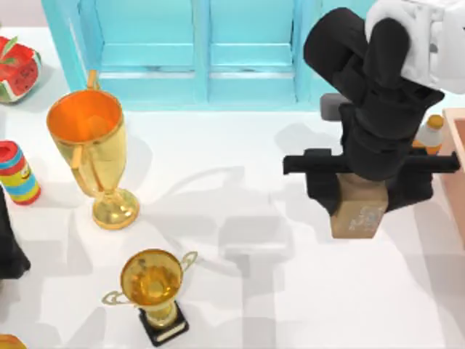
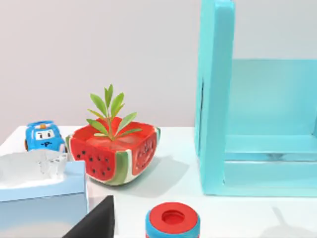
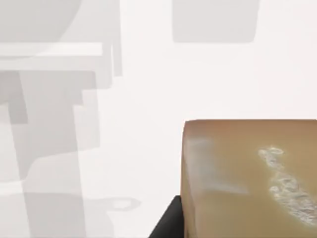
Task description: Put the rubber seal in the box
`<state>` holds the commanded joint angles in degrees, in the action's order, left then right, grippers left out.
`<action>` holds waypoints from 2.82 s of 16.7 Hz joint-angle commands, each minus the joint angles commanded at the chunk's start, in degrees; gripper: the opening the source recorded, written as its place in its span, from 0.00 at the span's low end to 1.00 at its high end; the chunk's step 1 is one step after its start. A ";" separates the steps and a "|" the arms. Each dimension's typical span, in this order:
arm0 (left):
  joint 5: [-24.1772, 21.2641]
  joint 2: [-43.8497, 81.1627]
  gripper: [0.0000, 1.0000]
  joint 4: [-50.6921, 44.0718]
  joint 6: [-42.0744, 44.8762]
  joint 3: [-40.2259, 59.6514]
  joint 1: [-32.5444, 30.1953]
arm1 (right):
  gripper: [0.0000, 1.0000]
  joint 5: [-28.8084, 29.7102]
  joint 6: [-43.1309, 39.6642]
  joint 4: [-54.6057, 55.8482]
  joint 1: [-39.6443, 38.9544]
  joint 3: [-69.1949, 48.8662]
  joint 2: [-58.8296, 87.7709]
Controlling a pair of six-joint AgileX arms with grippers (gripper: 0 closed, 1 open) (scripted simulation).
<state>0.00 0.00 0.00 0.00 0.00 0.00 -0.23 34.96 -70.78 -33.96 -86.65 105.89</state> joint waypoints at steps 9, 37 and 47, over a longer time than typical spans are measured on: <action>0.00 0.00 1.00 0.00 0.00 0.00 0.00 | 0.00 0.04 -21.49 -5.07 21.64 -3.11 -0.45; 0.00 0.00 1.00 0.00 0.00 0.00 0.00 | 0.00 0.17 -51.86 5.62 51.64 8.38 -2.86; 0.00 0.00 1.00 0.00 0.00 0.00 0.00 | 0.75 0.17 -51.86 5.62 51.64 8.38 -2.86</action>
<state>0.00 0.00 0.00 0.00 0.00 0.00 -0.07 -16.90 -65.16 17.68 -78.27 103.03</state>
